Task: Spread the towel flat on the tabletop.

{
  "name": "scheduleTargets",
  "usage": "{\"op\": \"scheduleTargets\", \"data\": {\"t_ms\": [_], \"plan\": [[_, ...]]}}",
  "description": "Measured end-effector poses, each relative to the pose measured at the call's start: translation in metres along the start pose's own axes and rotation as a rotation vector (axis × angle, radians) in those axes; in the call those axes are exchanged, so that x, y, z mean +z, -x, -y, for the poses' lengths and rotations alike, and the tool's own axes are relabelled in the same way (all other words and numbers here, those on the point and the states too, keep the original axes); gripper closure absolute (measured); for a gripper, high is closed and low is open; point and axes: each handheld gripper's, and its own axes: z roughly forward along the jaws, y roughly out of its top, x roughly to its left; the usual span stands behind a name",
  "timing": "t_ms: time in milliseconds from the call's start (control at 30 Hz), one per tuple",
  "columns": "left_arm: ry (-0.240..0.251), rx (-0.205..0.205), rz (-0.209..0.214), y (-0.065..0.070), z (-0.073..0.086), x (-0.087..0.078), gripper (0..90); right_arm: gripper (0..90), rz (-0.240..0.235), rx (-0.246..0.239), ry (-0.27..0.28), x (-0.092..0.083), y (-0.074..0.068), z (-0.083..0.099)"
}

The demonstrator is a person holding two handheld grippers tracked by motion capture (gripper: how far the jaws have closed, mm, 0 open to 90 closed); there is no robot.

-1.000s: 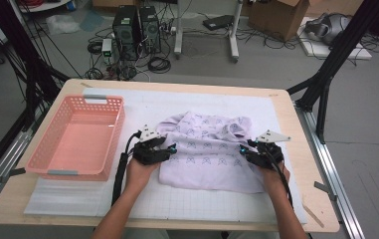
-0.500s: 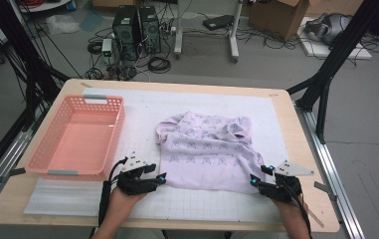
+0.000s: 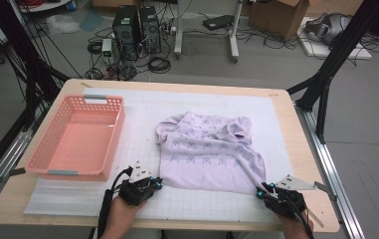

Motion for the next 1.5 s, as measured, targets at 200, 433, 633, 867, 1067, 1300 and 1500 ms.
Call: {"op": "scheduleTargets", "data": {"t_ms": [200, 433, 633, 867, 1067, 1300, 1500], "plan": [[0.007, -0.014, 0.029, 0.005, 0.009, -0.013, 88.2, 85.2, -0.039, 0.005, -0.003, -0.008, -0.003, 0.006], [0.052, -0.032, 0.051, 0.022, 0.03, -0.044, 88.2, 85.1, -0.083, -0.011, 0.004, -0.028, -0.017, 0.019], [0.057, -0.052, 0.07, 0.038, 0.056, -0.068, 88.1, 85.3, -0.13, -0.035, -0.005, -0.049, -0.033, 0.036], [0.122, -0.081, 0.065, 0.046, 0.067, -0.077, 59.0, 66.8, -0.134, -0.018, 0.013, -0.064, -0.043, 0.049], [0.183, -0.114, 0.032, 0.035, 0.061, -0.074, 45.3, 57.4, -0.095, 0.019, 0.112, -0.067, -0.035, 0.038], [0.193, -0.14, 0.02, 0.024, 0.054, -0.061, 42.9, 52.8, 0.016, 0.045, 0.083, -0.045, -0.025, 0.03], [0.222, -0.146, 0.032, 0.015, 0.041, -0.057, 42.6, 51.3, 0.032, 0.071, 0.076, -0.04, -0.016, 0.028]]}}
